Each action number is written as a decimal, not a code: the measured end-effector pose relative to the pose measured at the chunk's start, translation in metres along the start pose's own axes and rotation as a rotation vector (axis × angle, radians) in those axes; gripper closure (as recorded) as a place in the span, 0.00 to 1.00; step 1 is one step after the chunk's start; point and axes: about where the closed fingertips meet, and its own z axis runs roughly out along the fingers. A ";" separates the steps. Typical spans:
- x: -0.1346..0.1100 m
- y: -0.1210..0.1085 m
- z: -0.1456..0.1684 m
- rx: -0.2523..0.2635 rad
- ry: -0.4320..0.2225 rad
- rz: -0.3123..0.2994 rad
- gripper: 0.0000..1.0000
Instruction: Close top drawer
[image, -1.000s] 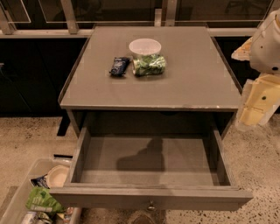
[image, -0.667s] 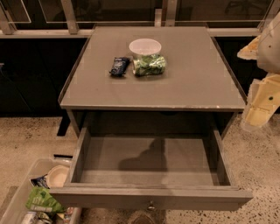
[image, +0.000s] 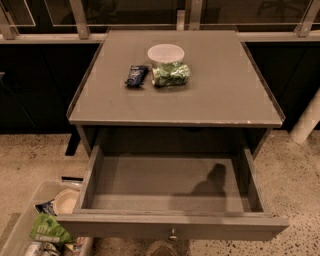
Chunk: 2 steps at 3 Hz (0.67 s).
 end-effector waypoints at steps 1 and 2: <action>0.061 0.007 0.021 -0.009 -0.017 0.048 0.00; 0.118 0.030 0.079 -0.062 -0.126 0.082 0.00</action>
Offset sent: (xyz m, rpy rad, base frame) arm -0.0852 -0.1345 -0.2000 0.3580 -0.0592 0.2020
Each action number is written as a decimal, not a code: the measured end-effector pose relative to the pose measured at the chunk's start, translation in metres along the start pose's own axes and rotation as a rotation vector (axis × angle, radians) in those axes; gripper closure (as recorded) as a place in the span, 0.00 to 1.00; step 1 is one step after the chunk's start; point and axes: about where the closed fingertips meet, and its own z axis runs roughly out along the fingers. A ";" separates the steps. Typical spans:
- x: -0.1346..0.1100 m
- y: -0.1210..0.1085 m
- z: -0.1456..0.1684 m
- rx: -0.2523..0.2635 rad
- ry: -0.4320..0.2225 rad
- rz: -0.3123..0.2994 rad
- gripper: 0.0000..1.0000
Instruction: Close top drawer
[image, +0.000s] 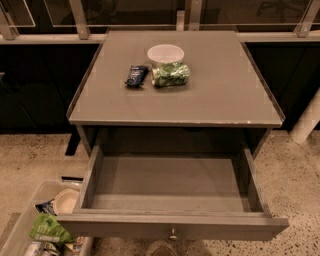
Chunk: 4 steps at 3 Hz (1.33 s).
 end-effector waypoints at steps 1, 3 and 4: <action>0.045 0.024 0.068 -0.067 -0.211 0.049 0.00; 0.062 0.036 0.101 -0.107 -0.282 0.054 0.00; 0.062 0.047 0.113 -0.204 -0.363 0.092 0.00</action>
Offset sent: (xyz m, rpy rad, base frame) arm -0.0124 -0.0124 -0.0683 0.1722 -0.0265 0.0152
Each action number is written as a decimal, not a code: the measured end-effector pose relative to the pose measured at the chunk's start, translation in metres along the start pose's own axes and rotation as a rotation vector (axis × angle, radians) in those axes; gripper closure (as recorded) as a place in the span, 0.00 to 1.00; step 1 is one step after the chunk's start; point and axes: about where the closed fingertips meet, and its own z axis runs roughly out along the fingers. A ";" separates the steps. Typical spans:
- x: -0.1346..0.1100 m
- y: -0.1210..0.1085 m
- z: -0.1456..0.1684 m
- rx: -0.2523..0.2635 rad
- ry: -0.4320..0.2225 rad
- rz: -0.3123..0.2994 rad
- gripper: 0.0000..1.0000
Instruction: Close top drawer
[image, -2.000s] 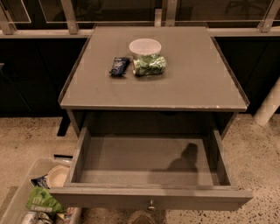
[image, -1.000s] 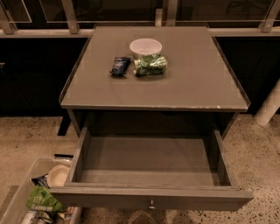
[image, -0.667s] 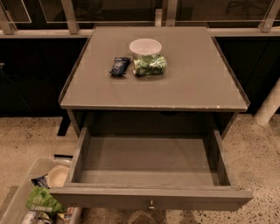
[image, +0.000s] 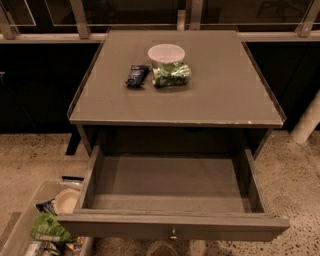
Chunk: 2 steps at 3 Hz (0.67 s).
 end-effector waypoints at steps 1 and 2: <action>0.013 0.042 0.015 -0.138 -0.051 0.078 0.00; 0.031 0.093 0.040 -0.300 -0.111 0.160 0.00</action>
Offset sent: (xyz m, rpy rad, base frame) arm -0.1362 0.0772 -0.0839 0.4289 0.3975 0.1294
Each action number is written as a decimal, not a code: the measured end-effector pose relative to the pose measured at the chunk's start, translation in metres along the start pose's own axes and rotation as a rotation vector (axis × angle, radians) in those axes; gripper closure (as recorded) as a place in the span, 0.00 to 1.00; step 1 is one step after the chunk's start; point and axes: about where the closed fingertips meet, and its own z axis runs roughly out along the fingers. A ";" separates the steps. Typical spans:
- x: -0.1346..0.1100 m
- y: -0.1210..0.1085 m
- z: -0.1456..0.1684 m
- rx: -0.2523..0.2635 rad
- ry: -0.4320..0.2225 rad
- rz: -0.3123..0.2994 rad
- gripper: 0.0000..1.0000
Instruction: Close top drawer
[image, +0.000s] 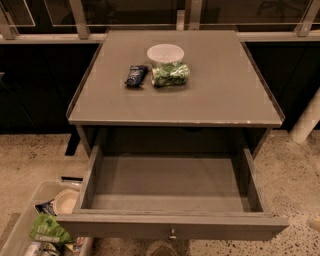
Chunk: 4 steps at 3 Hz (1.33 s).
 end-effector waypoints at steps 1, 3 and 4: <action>0.011 0.033 0.024 -0.069 0.021 0.007 0.00; 0.009 0.053 0.069 -0.032 0.072 -0.160 0.00; 0.011 0.028 0.079 -0.005 0.002 -0.182 0.00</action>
Offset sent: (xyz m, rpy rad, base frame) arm -0.0577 0.0820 -0.0436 -0.1355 -0.0656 0.1742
